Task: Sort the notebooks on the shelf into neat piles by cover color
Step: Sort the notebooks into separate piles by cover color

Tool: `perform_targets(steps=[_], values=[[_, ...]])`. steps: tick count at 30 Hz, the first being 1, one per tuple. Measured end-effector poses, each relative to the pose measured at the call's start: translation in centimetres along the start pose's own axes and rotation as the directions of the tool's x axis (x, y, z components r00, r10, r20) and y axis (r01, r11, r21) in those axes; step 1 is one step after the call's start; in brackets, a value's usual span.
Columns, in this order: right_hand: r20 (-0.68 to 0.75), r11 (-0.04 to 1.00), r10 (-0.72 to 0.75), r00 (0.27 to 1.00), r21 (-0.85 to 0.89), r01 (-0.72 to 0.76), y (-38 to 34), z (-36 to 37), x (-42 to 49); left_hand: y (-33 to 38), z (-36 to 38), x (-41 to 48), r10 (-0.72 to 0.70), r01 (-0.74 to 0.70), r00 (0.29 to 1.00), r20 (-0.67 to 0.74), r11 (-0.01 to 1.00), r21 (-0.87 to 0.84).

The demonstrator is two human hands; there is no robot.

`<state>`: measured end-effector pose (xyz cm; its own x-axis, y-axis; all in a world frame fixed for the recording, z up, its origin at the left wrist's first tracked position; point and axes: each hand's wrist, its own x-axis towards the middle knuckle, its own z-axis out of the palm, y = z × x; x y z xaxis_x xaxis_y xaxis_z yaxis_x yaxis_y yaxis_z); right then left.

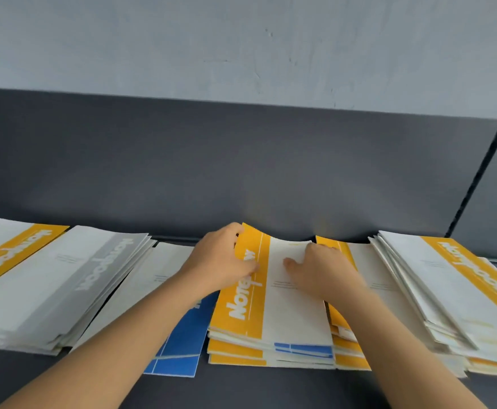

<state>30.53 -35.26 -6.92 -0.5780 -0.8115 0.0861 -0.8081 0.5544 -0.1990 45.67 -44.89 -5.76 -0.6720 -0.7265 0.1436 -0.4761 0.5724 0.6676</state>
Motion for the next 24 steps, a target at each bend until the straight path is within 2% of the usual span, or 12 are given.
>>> perform_targets(steps=[2,5,7,8,10,12,16,18,20,21,23,24], values=[[0.015,0.998,0.025,1.0,0.052,-0.026,0.1,0.0,0.0,0.4,-0.1,-0.1,0.006,-0.009,1.0,-0.016,0.984,-0.176],[0.013,0.985,0.055,0.998,0.164,-0.057,-0.1,-1.0,-0.5,1.1,-0.8,-0.2,-0.046,0.052,0.999,0.024,0.868,-0.494],[-0.04,0.935,0.064,0.997,0.352,-0.046,-0.2,-1.8,-0.9,1.3,-1.3,-0.1,-0.08,0.078,0.996,0.025,0.784,-0.616],[-0.07,0.868,0.069,0.995,0.496,-0.025,-0.3,-2.2,-1.2,1.4,-1.6,-0.1,-0.098,0.085,0.995,0.017,0.748,-0.658],[-0.087,0.603,0.091,0.992,0.797,0.014,-0.5,-3.0,-1.8,1.4,-2.4,0.0,-0.124,0.09,0.992,0.002,0.704,-0.705],[-0.043,0.346,0.092,0.995,0.938,0.008,-0.7,-3.3,-2.1,1.4,-3.3,-0.1,-0.128,0.134,0.99,0.061,0.705,-0.697],[-0.046,0.254,0.089,0.995,0.967,0.022,-2.1,-3.6,-2.9,0.7,-5.5,-0.8,-0.062,0.292,0.929,0.365,0.728,-0.62],[-0.038,0.215,0.099,0.994,0.977,0.016,-3.3,-3.3,-2.9,-0.4,-7.1,-1.2,-0.025,0.277,0.919,0.394,0.752,-0.597],[-0.049,0.236,0.114,0.992,0.972,0.021,-5.3,-3.0,-2.7,-1.9,-9.1,-1.7,-0.004,0.229,0.934,0.357,0.776,-0.588],[-0.092,0.316,0.125,0.988,0.947,0.048,-6.4,-2.9,-2.7,-2.7,-10.2,-2.0,-0.003,0.209,0.943,0.333,0.783,-0.586],[-0.23,0.63,0.08,0.97,0.766,0.129,-9.3,-3.1,-2.9,-4.8,-13.0,-2.7,-0.006,0.184,0.955,0.295,0.795,-0.578],[-0.262,0.773,-0.019,0.965,0.608,0.181,-11.1,-3.4,-3.2,-5.9,-14.6,-3.0,-0.005,0.171,0.958,0.285,0.808,-0.564]])
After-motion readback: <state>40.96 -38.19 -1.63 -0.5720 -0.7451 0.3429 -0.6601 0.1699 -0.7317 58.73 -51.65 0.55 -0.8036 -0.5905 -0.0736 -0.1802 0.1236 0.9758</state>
